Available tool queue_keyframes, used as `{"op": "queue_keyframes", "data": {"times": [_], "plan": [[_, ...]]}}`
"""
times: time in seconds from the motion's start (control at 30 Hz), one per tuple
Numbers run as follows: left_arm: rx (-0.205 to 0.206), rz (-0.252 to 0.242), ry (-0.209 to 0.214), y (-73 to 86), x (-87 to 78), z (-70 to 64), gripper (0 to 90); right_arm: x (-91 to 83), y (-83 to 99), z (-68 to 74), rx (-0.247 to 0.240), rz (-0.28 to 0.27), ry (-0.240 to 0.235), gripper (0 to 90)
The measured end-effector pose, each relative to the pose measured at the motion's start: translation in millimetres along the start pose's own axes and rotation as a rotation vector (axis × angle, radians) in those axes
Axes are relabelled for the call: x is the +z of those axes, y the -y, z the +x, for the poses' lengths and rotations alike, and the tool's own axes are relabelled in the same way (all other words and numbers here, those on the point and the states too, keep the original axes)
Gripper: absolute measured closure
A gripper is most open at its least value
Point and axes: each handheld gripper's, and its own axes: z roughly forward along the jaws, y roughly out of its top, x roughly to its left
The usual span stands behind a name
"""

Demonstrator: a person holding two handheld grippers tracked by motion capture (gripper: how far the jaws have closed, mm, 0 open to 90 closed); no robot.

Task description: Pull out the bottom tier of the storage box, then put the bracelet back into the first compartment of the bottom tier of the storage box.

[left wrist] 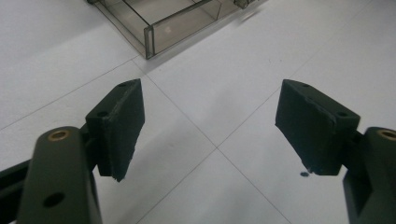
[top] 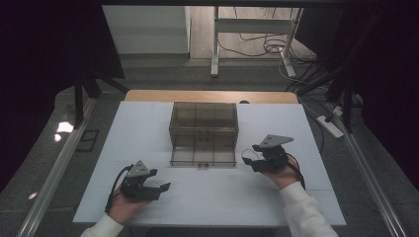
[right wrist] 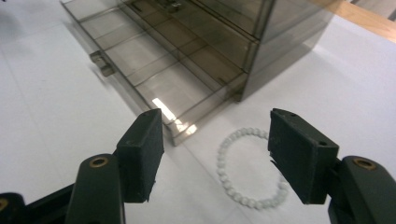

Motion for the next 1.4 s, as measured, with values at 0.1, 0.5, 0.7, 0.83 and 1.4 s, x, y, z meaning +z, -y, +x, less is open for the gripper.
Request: {"op": "queue_keyframes", "data": {"times": [0.1,0.5,0.7,0.83,1.4], "plan": [[0.000,0.001,0.001,-0.2,0.7,0.0,23.2,0.3,-0.4,-8.2,0.030,0.020,0.011,35.1],[-0.002,0.006,0.002,-0.5,2.1,1.2,22.7,4.4,-3.3,-24.0,0.059,0.087,0.042,34.5],[0.000,0.008,0.003,-1.1,3.0,1.3,22.6,4.0,-3.3,-29.9,0.077,0.091,0.051,34.5],[0.001,0.008,0.003,-1.0,2.8,1.3,22.5,3.7,-3.5,-35.6,0.092,0.107,0.066,34.5],[0.002,0.014,0.007,-1.1,4.2,1.1,21.9,11.0,-0.4,-50.1,0.119,0.178,0.113,34.5]]}}
